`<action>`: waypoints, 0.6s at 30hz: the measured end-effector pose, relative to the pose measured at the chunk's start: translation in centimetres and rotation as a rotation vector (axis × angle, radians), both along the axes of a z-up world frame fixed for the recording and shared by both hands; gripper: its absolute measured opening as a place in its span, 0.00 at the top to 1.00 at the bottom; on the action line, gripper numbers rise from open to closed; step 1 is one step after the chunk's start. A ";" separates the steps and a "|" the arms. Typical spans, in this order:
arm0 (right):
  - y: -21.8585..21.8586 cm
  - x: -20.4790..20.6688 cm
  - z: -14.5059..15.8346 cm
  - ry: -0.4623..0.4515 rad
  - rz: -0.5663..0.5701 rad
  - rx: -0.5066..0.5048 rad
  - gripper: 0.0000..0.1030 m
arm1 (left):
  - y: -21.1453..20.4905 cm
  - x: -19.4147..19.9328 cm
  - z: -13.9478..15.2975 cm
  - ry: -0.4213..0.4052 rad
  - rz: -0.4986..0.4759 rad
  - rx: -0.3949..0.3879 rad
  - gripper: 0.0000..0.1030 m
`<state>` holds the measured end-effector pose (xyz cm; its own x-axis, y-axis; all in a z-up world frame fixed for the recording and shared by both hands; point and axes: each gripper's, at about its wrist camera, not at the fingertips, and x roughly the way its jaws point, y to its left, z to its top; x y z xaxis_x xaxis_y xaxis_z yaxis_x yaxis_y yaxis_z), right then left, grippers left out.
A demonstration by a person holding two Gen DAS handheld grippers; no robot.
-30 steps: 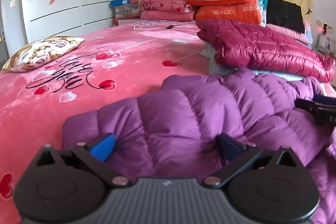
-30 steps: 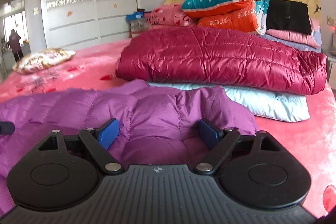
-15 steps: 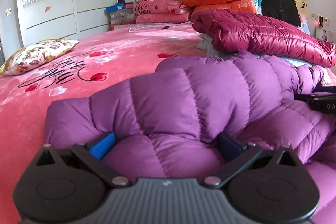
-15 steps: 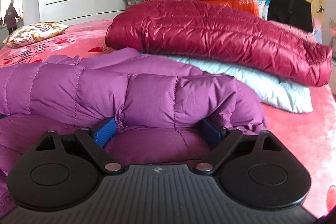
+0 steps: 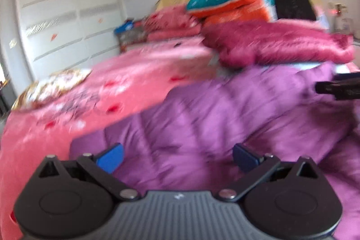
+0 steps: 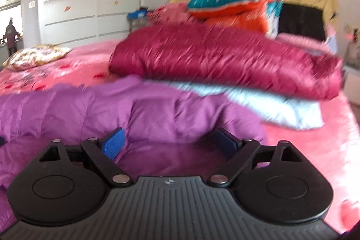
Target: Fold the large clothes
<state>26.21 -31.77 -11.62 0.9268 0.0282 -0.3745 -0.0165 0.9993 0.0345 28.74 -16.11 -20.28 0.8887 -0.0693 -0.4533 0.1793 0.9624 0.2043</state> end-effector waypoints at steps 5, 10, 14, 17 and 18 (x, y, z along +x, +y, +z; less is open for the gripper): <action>-2.0 -0.2 1.9 -0.037 -0.048 0.043 0.00 | -3.8 0.1 2.2 0.021 -0.088 -0.036 0.00; -3.5 1.4 -0.1 0.065 -0.116 0.020 0.00 | -6.6 3.1 0.5 0.114 -0.115 -0.057 0.00; -5.0 2.5 -1.8 0.133 -0.130 0.091 0.00 | -6.4 4.5 -1.5 0.154 -0.097 -0.093 0.00; -5.1 2.9 -2.3 0.134 -0.129 0.096 0.00 | -6.5 4.0 -2.1 0.133 -0.102 -0.074 0.00; -5.2 2.9 -2.3 0.134 -0.129 0.096 0.00 | -6.6 4.0 -1.9 0.131 -0.101 -0.078 0.00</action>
<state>29.12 -36.96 -13.87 0.8672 -0.0462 -0.4959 0.1230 0.9847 0.1233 32.73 -22.67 -22.17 0.8089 -0.1949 -0.5547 0.2963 0.9500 0.0982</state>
